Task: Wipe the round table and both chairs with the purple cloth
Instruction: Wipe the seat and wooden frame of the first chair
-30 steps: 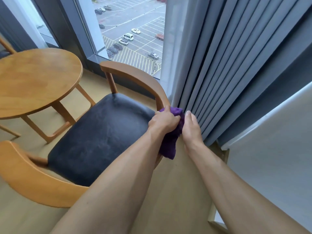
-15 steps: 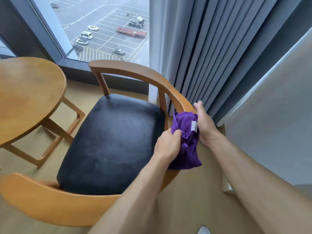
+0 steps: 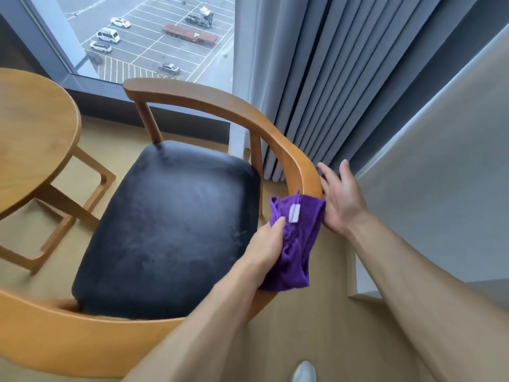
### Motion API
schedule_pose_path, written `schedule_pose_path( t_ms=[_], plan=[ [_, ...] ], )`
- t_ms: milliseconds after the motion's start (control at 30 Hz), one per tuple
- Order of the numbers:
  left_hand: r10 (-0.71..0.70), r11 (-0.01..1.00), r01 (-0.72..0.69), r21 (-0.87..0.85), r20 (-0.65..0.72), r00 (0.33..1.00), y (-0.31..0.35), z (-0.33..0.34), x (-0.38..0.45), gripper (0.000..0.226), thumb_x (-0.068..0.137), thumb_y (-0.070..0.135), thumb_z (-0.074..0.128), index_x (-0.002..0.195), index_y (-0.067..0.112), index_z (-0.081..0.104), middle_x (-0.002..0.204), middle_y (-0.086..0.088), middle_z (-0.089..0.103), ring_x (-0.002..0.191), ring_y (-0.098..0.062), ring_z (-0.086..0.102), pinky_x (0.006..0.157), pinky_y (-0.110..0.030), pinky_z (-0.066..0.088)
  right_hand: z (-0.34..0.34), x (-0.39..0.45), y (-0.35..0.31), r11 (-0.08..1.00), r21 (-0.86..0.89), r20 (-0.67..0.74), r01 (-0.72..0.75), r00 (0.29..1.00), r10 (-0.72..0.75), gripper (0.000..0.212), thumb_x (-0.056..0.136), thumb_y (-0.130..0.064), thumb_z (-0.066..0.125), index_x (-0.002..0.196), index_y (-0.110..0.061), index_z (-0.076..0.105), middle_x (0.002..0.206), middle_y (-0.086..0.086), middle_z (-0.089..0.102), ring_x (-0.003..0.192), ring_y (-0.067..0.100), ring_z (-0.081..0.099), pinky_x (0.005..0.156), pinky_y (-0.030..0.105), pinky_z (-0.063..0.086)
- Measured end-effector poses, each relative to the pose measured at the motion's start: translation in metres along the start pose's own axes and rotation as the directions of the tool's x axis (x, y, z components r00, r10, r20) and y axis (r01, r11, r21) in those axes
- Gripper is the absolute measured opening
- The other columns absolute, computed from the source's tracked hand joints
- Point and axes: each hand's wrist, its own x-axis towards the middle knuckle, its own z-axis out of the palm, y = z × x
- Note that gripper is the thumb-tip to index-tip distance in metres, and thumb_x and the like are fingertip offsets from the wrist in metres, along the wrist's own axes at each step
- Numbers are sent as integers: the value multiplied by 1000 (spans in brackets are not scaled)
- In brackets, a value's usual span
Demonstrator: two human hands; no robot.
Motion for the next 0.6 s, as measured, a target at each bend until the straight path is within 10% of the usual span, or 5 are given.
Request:
schedule_pose_path(
  t_ms=[200,333,467,600],
  plan=[
    [458,888,-443,125,-154,875,83,32,50,62,98,56,32,154,30,31,160,1,33,145,-19,33,121,-45,26,4,-2,4,995,93,6,-26,1000,26,77,94,-74,22,136,-23,60,134,8,65,122,28,63,99,45,50],
    [351,935,-354,-2,-121,928,75,22,81,58,102,54,36,154,27,34,155,-5,41,140,-24,42,119,-46,30,4,3,3,989,151,40,3,999,-10,75,99,-68,16,141,-17,53,137,11,62,126,28,59,105,44,46],
    [-72,963,82,-258,46,996,11,8,34,44,104,42,38,128,13,61,120,-8,66,109,-25,63,106,-37,46,7,5,8,999,26,-47,27,999,-26,75,97,-72,17,158,-28,20,157,4,40,137,27,47,115,52,35],
    [141,990,-142,-8,-91,986,-2,9,-31,38,91,56,39,120,45,60,114,22,68,109,-9,65,93,-40,52,3,14,12,998,-19,-107,66,992,-67,68,99,-67,15,158,-33,19,159,1,36,139,24,43,114,50,35]
  ],
)
